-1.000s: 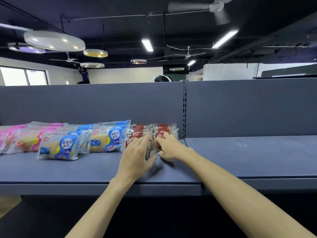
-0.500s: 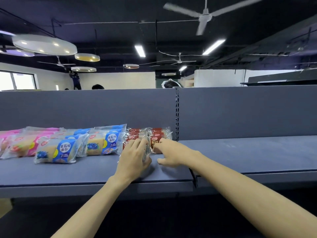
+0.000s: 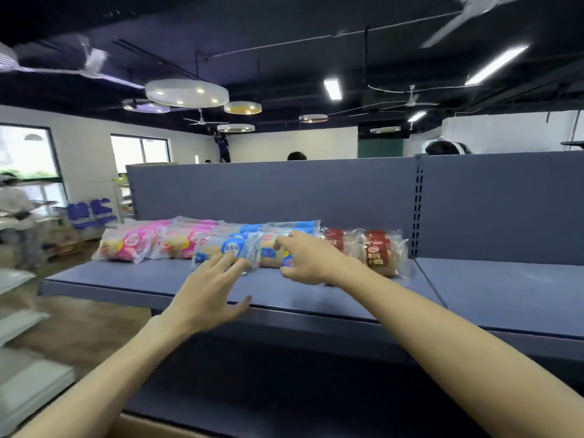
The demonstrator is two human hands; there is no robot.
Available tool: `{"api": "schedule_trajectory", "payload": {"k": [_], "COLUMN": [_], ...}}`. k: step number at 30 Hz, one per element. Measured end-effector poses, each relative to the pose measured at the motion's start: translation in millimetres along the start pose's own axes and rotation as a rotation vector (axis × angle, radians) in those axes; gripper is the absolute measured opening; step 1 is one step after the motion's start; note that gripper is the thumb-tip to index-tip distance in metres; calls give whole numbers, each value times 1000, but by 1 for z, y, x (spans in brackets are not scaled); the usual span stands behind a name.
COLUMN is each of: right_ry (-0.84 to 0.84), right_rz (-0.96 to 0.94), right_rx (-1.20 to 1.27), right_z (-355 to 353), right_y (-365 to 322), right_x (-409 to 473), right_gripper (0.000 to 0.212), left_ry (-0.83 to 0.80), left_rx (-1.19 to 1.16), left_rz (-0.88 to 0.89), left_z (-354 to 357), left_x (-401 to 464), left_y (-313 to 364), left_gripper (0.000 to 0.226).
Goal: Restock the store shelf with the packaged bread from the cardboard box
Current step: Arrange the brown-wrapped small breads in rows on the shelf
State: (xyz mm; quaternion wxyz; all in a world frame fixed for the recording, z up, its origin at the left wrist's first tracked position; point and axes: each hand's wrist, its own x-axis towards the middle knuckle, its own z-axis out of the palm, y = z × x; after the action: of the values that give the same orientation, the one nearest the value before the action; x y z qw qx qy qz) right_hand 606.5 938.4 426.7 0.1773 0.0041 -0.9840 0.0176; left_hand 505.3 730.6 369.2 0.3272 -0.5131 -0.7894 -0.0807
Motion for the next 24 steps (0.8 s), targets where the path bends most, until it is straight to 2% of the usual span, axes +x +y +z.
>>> {"api": "schedule_trajectory", "payload": {"k": [9, 15, 20, 24], "right_ry": [-11, -65, -90, -107], "right_rz": [-283, -402, -411, -374], "right_rx": [63, 61, 79, 124], "right_z": [44, 65, 89, 123], "right_y": [-137, -210, -261, -282], "right_x": [66, 97, 119, 118], "right_gripper": [50, 48, 44, 46], "left_ry": [-109, -187, -279, -282], "left_rx": [181, 255, 295, 283], "left_rz": [-201, -287, -280, -292], "left_z": [-64, -94, -104, -95], "left_x": [-111, -180, -228, -257], "left_y": [-75, -118, -147, -166], "left_gripper": [51, 50, 48, 48]}}
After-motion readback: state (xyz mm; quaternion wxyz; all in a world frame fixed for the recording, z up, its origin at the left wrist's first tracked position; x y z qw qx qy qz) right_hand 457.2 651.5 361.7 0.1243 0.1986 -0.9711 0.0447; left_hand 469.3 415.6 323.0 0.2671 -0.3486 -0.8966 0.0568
